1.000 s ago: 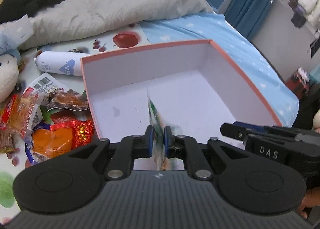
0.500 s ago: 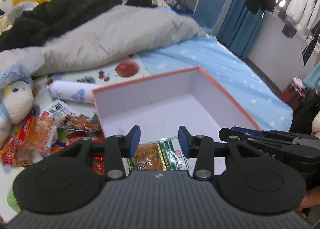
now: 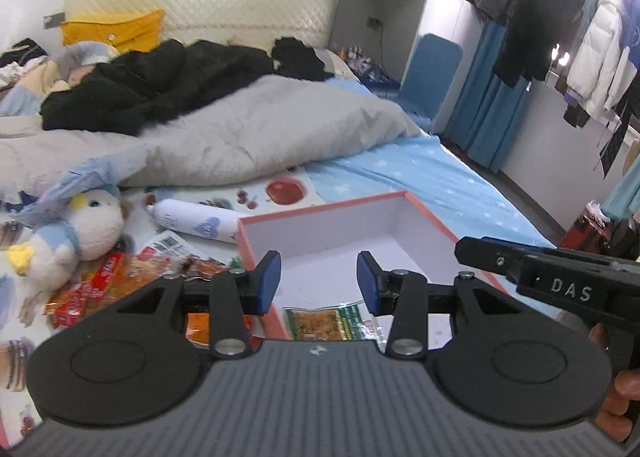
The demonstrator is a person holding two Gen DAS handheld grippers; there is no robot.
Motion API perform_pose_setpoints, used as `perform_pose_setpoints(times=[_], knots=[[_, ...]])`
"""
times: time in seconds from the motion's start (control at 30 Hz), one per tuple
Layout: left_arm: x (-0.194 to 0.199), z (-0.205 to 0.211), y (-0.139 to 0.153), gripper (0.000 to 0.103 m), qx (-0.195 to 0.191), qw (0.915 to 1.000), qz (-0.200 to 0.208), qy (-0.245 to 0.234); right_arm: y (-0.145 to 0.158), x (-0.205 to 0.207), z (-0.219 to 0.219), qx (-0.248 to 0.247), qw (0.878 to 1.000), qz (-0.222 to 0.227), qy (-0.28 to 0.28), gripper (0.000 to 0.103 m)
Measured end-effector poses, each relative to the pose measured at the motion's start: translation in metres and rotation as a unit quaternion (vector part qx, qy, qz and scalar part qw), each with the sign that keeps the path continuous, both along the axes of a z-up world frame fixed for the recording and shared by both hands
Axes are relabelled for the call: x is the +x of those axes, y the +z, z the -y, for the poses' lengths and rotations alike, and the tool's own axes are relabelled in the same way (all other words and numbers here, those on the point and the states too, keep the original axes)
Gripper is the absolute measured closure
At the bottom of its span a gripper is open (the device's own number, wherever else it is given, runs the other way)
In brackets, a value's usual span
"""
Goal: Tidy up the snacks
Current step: 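Open the left tool to drop the green bag into the pink box, then move the right tool down to the orange snack bag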
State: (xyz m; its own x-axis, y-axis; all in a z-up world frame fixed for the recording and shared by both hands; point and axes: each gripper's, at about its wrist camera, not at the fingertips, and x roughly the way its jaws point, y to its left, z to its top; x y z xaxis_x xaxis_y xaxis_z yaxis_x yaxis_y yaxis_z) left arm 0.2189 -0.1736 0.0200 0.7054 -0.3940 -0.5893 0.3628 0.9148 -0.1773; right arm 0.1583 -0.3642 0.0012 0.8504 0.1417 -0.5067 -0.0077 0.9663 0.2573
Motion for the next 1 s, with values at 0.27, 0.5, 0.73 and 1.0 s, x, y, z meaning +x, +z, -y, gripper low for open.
perform_pose_setpoints(times=[0.27,0.5,0.73,1.0], knots=[[-0.038,-0.048,0.014,0.055,-0.012,0.999,0.019,0.039,0.007,-0.018,-0.037,0.003,0.999,0.015,0.04,0.077],[-0.071,-0.078,0.007,0.055,-0.017,0.9978,0.013,0.063,-0.004,-0.034,-0.072,0.006,0.996,0.009,0.088,0.077],[-0.097,-0.101,-0.011,0.055,-0.007,0.9959,0.0,0.09,-0.018,-0.051,-0.1,0.0,0.992,-0.009,0.123,0.077],[-0.128,-0.124,-0.034,0.049,0.002,0.9931,-0.018,0.116,-0.044,-0.071,-0.128,-0.007,0.988,-0.034,0.152,0.077]])
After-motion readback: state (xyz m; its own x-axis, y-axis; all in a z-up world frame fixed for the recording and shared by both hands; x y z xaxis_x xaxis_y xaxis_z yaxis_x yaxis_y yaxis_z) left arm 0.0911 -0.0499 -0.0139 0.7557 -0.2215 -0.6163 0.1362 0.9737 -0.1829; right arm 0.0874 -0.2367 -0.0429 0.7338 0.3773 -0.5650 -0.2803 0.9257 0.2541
